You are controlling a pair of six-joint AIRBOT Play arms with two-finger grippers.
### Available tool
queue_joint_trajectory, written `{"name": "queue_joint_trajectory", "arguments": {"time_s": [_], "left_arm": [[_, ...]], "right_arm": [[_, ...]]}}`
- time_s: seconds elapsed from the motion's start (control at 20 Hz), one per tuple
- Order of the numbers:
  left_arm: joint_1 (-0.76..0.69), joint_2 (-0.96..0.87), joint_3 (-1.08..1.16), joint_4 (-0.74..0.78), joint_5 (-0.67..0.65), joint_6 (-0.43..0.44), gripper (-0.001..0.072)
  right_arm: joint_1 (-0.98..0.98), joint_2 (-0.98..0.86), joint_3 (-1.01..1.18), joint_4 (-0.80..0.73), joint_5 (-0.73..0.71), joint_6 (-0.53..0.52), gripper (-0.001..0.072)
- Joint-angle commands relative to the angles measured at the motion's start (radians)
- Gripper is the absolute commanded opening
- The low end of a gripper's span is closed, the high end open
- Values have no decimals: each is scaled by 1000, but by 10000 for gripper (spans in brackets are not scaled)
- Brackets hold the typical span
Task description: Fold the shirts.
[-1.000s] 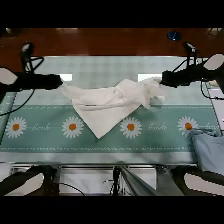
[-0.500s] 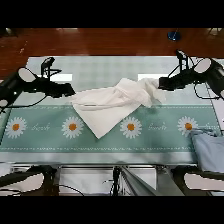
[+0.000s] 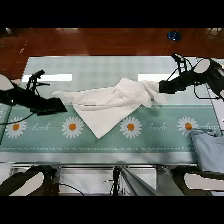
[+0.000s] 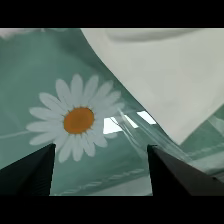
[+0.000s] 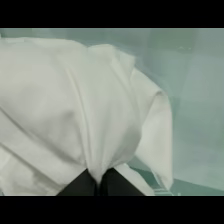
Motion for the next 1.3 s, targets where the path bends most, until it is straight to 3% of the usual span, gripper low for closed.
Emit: {"name": "queue_joint_trajectory", "arguments": {"time_s": [0.0, 0.2, 0.55, 0.85, 1.1, 1.15, 1.25], "left_arm": [[6, 105, -209, -192, 24, 0, 679], [-57, 100, -394, -381, 153, 29, 679], [-260, -16, -407, -399, 341, -42, 679], [-345, -145, -399, -543, 459, 23, 678], [-424, -235, -324, -557, 523, 19, 672], [-432, -259, -307, -557, 523, 8, 654], [-439, -302, -283, -560, 522, 0, 482]], "right_arm": [[0, 0, 0, -10, 6, -25, 27], [0, 0, 0, -10, 3, -40, 27], [0, 0, 0, -9, 3, -40, 27], [0, 0, 0, -9, 6, -40, 27], [0, 0, 0, -9, 14, -40, 27], [0, 0, 0, -9, 17, -40, 27], [0, 0, 0, -10, 27, -40, 27]]}}
